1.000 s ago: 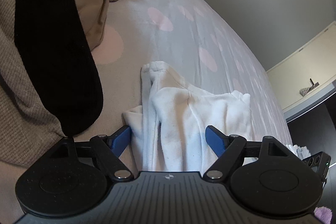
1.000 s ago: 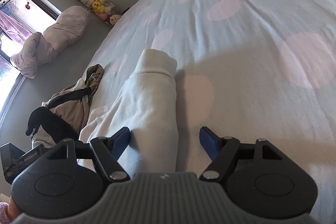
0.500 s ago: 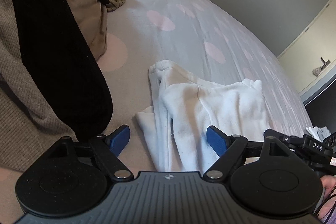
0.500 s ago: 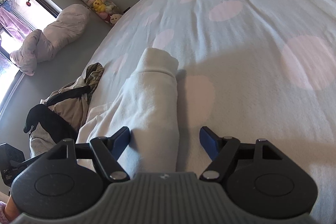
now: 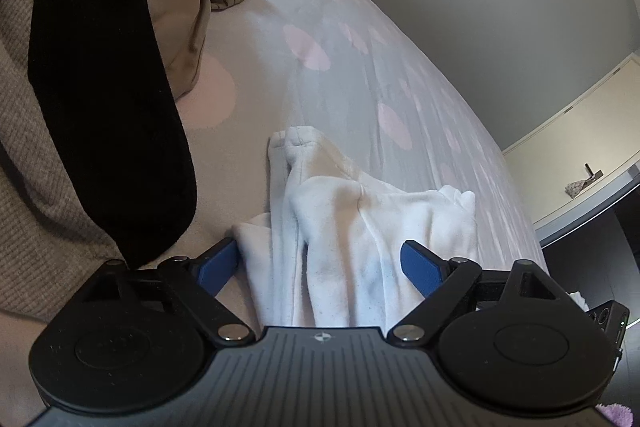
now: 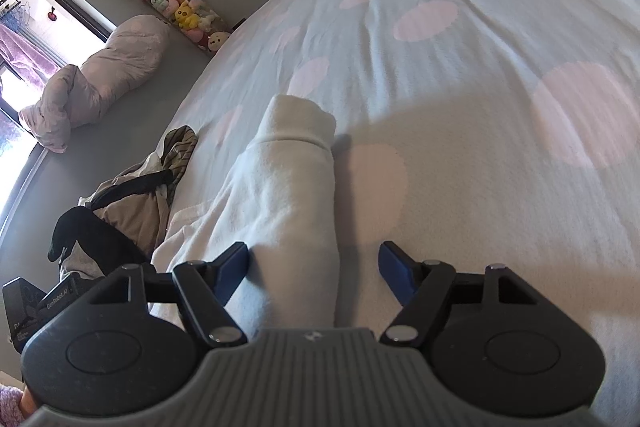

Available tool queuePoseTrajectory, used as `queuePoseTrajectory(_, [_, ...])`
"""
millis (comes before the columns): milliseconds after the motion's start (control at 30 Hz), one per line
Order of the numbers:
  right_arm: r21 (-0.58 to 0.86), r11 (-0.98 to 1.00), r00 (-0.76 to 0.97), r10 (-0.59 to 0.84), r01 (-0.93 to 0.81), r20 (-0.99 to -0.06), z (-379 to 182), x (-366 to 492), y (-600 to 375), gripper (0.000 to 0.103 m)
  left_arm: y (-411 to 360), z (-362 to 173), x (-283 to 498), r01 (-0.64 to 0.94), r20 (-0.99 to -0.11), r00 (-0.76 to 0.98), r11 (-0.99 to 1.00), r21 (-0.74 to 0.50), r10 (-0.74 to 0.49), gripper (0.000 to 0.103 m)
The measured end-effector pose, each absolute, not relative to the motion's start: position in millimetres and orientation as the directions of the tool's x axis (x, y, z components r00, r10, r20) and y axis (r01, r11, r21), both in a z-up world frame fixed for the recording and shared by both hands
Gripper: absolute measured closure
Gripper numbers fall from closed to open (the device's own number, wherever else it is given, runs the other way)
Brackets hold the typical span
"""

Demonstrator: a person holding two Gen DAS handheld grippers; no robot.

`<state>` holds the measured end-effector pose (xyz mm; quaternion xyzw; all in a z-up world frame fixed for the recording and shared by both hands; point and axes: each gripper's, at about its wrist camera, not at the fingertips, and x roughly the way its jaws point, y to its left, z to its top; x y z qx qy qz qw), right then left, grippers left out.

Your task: Fold clothes

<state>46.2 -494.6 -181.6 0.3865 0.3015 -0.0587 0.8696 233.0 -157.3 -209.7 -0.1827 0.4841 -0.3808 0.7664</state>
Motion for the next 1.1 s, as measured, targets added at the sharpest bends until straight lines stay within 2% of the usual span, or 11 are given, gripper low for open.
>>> queuePoseTrajectory(33, [0.637, 0.694, 0.811, 0.131, 0.335, -0.57, -181.7, 46.2, -494.8, 0.029, -153.4, -210.6, 233.8, 0.396, -0.604, 0.239, 0.644, -0.654, -0.76, 0.038])
queuePoseTrajectory(100, [0.638, 0.693, 0.812, 0.131, 0.336, -0.57, -181.8, 46.2, -495.1, 0.029, -145.1, -218.6, 237.5, 0.339, -0.586, 0.214, 0.622, -0.706, -0.781, 0.054])
queuePoseTrajectory(200, [0.633, 0.698, 0.811, 0.128, 0.335, -0.57, -181.8, 46.4, -494.3, 0.029, -138.3, -228.0, 242.4, 0.302, -0.584, 0.208, 0.62, -0.724, -0.784, 0.068])
queuePoseTrajectory(367, [0.624, 0.71, 0.815, 0.123, 0.327, -0.567, -183.0, 47.5, -493.5, 0.03, -141.8, -226.8, 244.8, 0.382, -0.61, 0.228, 0.646, -0.661, -0.759, 0.069])
queuePoseTrajectory(400, [0.618, 0.715, 0.814, 0.118, 0.328, -0.568, -182.9, 47.7, -493.1, 0.035, -142.2, -226.1, 245.8, 0.397, -0.613, 0.23, 0.648, -0.65, -0.756, 0.069])
queuePoseTrajectory(433, [0.611, 0.72, 0.814, 0.112, 0.329, -0.57, -182.7, 47.9, -492.7, 0.046, -139.3, -226.0, 246.6, 0.399, -0.61, 0.23, 0.645, -0.651, -0.758, 0.069])
queuePoseTrajectory(467, [0.625, 0.711, 0.816, 0.124, 0.324, -0.564, -184.0, 48.2, -493.4, 0.053, -135.9, -225.9, 247.4, 0.4, -0.607, 0.23, 0.643, -0.654, -0.76, 0.071])
queuePoseTrajectory(500, [0.643, 0.698, 0.819, 0.14, 0.317, -0.556, -185.6, 48.5, -494.3, 0.068, -132.5, -225.8, 248.2, 0.4, -0.604, 0.23, 0.64, -0.656, -0.763, 0.072])
queuePoseTrajectory(600, [0.661, 0.687, 0.828, 0.154, 0.302, -0.538, -186.9, 48.9, -495.0, 0.072, -124.6, -224.3, 249.6, 0.414, -0.596, 0.232, 0.632, -0.654, -0.769, 0.08])
queuePoseTrajectory(700, [0.64, 0.717, 0.844, 0.138, 0.277, -0.519, -180.6, 48.5, -489.2, 0.075, -114.4, -218.2, 248.1, 0.443, -0.593, 0.248, 0.634, -0.634, -0.766, 0.083])
queuePoseTrajectory(1100, [0.601, 0.781, 0.923, 0.09, 0.167, -0.374, -131.5, 13.7, -465.2, 0.077, -75.6, -163.3, 208.8, 0.56, -0.507, 0.346, 0.608, -0.563, -0.789, 0.086])
